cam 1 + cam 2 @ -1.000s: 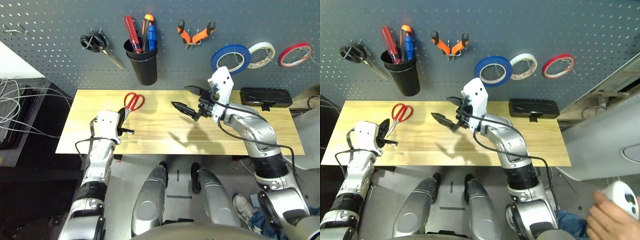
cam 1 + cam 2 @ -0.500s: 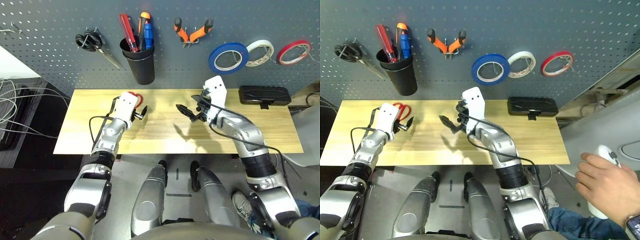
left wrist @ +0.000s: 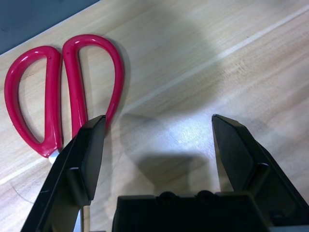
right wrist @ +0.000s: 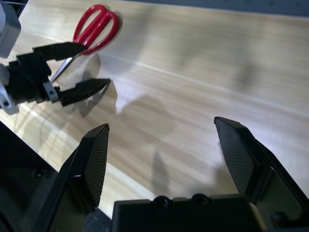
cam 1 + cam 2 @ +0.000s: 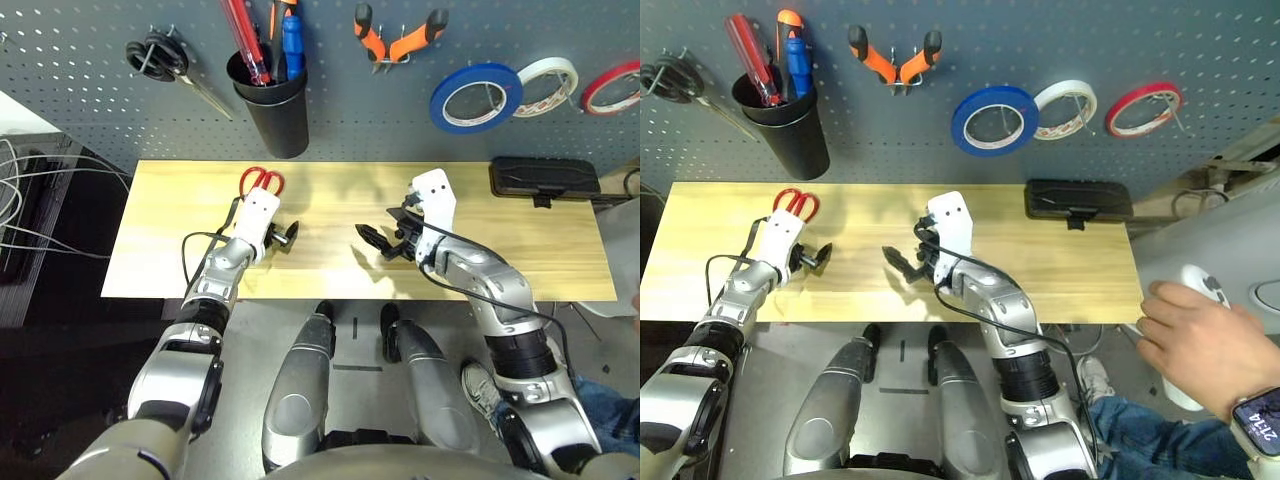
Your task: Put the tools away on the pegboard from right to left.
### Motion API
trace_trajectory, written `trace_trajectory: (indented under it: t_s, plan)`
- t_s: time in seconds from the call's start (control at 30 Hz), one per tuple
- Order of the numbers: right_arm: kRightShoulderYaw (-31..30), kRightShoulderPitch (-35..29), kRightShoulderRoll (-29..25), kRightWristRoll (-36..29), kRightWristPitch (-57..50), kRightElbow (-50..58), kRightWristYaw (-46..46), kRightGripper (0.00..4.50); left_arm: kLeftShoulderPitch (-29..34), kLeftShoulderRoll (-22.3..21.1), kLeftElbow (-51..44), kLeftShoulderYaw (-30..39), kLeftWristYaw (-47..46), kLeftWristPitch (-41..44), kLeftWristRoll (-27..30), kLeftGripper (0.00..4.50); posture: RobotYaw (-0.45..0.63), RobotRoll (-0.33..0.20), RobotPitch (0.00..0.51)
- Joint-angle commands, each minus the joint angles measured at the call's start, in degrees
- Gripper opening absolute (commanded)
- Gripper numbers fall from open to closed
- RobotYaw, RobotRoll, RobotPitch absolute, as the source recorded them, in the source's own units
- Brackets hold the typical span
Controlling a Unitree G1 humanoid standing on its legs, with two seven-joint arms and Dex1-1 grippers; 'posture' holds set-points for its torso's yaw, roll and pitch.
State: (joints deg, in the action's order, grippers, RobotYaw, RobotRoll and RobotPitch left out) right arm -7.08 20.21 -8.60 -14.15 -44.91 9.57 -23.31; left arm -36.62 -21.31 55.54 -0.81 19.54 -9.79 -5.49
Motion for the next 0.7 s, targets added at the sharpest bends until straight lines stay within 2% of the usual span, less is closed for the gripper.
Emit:
trace_trajectory:
  t_s: [0.03, 0.37, 0.47, 0.7]
  plan:
    - [-0.35, -2.56, -0.02, -1.27, -2.23, 2.55, 0.35, 4.50, -0.48, -0.61, 5.02, 0.40, -0.01, 2.15, -0.05, 4.49, 0.02, 0.000, 0.478]
    - [0.44, -2.28, -1.51, -2.02, -3.24, 3.19, 0.57, 4.50, -7.13, -1.26, 13.70, 1.66, 1.95, 11.40, 1.20, 4.49, 0.00, 0.000, 0.470]
    - [0.70, -2.23, -1.93, -2.23, -3.44, 3.40, 0.62, 4.50, -8.19, -1.27, 14.91, 1.91, 2.71, 14.30, 1.20, 3.85, -0.01, 0.000, 0.470]
    - [0.98, -1.98, -2.34, -2.19, -3.22, 2.89, 0.54, 4.50, -8.56, -0.95, 15.61, 1.96, 4.41, 18.62, 1.17, 1.51, -0.01, 0.000, 0.464]
